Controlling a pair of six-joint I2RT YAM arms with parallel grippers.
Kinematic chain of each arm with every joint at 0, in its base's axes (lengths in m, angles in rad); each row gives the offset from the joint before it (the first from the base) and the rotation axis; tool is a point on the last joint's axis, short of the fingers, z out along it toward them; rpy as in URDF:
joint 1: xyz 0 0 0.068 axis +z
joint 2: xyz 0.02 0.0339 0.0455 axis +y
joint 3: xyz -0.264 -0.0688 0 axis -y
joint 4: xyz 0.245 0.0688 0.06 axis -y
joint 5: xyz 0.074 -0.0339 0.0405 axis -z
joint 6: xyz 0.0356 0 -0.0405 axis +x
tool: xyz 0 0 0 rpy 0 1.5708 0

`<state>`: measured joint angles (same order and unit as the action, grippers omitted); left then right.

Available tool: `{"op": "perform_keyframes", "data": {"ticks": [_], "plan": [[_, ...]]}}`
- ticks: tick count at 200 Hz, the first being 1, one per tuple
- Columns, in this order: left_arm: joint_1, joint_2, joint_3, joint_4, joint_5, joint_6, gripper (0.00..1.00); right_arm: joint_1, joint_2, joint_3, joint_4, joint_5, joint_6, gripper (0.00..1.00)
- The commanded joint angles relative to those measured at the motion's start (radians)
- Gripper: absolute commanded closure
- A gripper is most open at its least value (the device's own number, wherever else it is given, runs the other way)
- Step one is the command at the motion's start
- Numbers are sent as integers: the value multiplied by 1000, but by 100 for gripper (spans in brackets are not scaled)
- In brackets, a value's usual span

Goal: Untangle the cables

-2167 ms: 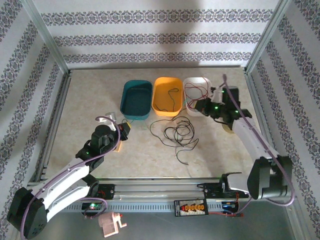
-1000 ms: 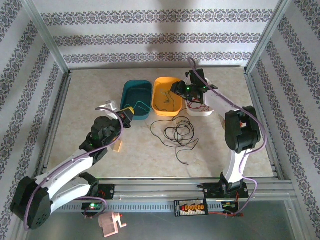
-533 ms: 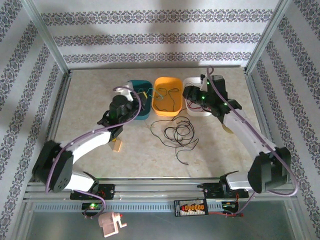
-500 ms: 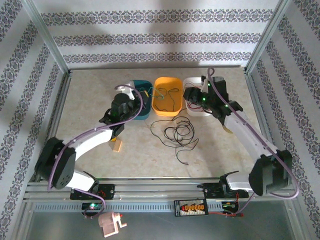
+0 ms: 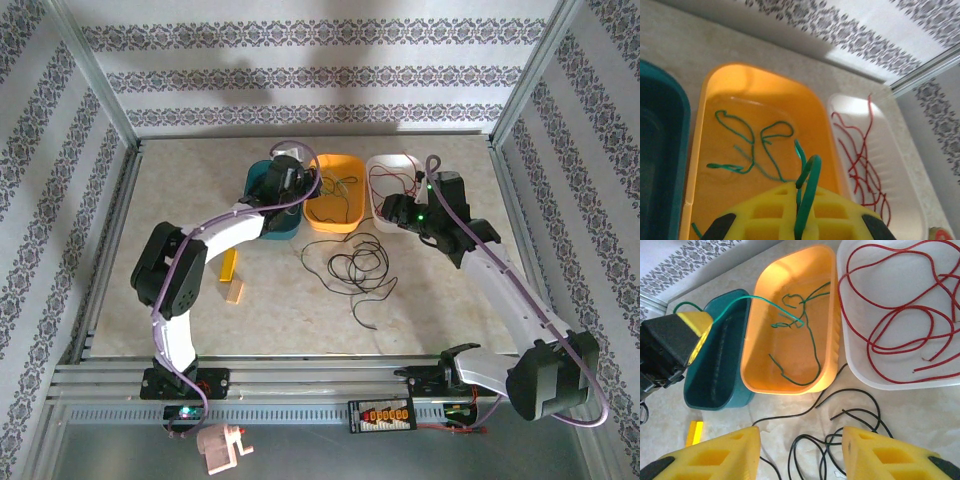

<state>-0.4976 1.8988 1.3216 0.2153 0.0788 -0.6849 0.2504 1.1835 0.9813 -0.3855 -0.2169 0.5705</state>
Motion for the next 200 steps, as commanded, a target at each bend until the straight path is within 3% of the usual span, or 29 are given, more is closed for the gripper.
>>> {"op": "perform_keyframes", "data": {"ticks": [1,77,172,200], "plan": [[-14,45,83,-146,20,22,100,-8,-10,3,-25,21,-18,53],[-25,224,232,-237,105,24,100,-12,-25,14,-46,35,-32,53],[-26,295,290,-232,153,4,100,-11,-22,14,-52,37,-29,53],[-26,274,291,-196,188,-13,65,-11,-24,14,-52,34,-27,53]]}}
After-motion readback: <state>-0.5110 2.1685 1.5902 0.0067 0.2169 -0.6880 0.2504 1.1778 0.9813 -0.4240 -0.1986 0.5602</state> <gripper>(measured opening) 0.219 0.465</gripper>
